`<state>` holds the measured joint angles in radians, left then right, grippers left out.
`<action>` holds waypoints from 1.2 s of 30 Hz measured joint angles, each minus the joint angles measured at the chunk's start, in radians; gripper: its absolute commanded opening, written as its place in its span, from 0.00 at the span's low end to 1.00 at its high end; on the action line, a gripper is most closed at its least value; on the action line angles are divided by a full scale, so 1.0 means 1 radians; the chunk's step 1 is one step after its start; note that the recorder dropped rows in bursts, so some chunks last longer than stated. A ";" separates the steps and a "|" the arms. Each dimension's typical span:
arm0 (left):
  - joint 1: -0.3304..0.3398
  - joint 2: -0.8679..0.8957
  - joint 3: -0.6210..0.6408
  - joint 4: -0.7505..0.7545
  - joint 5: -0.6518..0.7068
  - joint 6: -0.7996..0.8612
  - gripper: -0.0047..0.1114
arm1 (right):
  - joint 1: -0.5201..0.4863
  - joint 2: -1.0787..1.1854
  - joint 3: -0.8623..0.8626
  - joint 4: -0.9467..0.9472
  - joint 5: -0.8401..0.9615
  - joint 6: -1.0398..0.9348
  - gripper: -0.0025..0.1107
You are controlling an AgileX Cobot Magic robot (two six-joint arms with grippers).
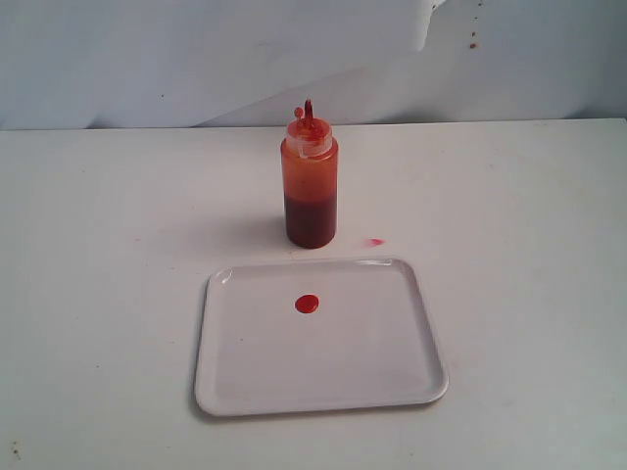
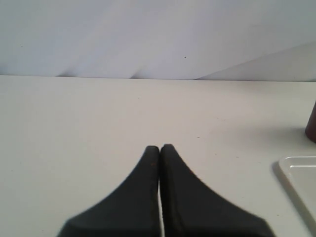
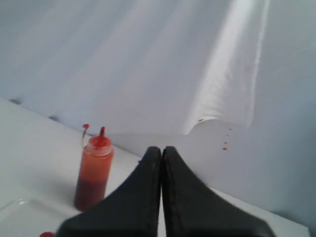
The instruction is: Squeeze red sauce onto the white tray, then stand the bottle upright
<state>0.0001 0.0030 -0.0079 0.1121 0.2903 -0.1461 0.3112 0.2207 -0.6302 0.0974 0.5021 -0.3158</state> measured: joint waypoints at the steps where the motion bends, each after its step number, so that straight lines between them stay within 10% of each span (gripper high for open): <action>1: 0.000 0.000 0.000 0.000 0.000 0.000 0.04 | -0.029 -0.017 0.000 0.006 0.000 0.002 0.02; 14: 0.000 0.000 0.000 0.000 0.000 0.000 0.04 | -0.477 -0.179 0.000 0.010 0.093 0.004 0.02; 36: 0.000 0.000 0.000 0.000 0.001 0.000 0.04 | -0.491 -0.175 0.336 0.015 -0.213 0.027 0.02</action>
<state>0.0001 0.0030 -0.0079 0.1121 0.2911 -0.1461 -0.1796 0.0452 -0.2944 0.1121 0.2893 -0.2883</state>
